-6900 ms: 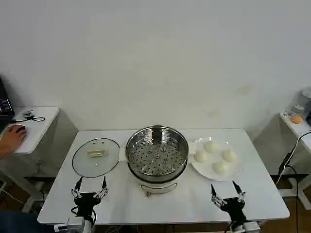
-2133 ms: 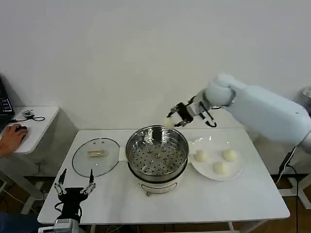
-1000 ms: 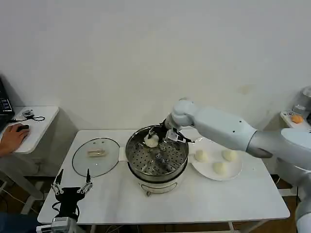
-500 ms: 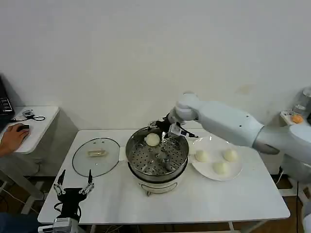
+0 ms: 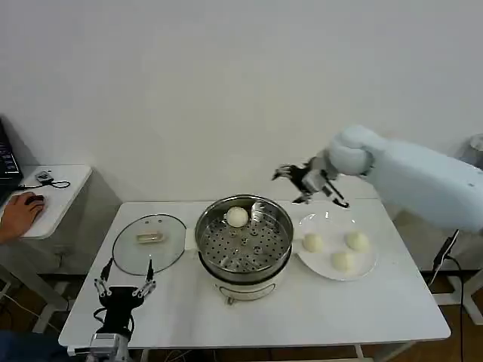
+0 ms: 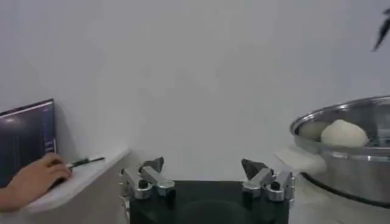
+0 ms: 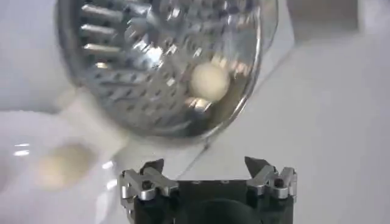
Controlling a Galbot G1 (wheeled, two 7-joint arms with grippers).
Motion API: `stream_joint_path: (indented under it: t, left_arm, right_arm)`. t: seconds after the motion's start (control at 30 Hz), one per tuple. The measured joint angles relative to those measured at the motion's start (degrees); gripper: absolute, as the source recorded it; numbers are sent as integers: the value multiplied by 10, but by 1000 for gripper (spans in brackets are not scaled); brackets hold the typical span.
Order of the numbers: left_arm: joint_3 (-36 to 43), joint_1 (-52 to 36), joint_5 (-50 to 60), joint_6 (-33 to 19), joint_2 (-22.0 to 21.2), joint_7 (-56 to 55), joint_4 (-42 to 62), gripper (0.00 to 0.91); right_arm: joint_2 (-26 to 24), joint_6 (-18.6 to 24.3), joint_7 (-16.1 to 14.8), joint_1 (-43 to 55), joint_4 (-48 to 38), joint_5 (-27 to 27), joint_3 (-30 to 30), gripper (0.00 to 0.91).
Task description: Take steamed baozi put them in steamer then cover it.
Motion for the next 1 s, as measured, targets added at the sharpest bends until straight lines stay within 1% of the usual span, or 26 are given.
stream_joint_path:
  t: [0.13,0.27,0.47,0.7,1.0]
  left_arm:
    - [0,-2,-4,3,7,1,0,907]
    - [-4,-3,-9,8,13,2,-3,907]
    - [-12,1,-12,11,16,3,-10,907]
    - [-22,7,-16,12,15,4,-15,907]
    - [-28,10,-19,12,14,4,-15,907]
  right_arm:
    - [-21,-36,-4,-26,-4,6,11,907]
    - [-21,-67,-7,-56,-20,10,23,907]
    - [5,-105,-13,-99,-57,12,40,907]
    - [45,-142,-28,-147,-110,21,61,907]
    - [85,-155,-36,-197,-173,19,86,907]
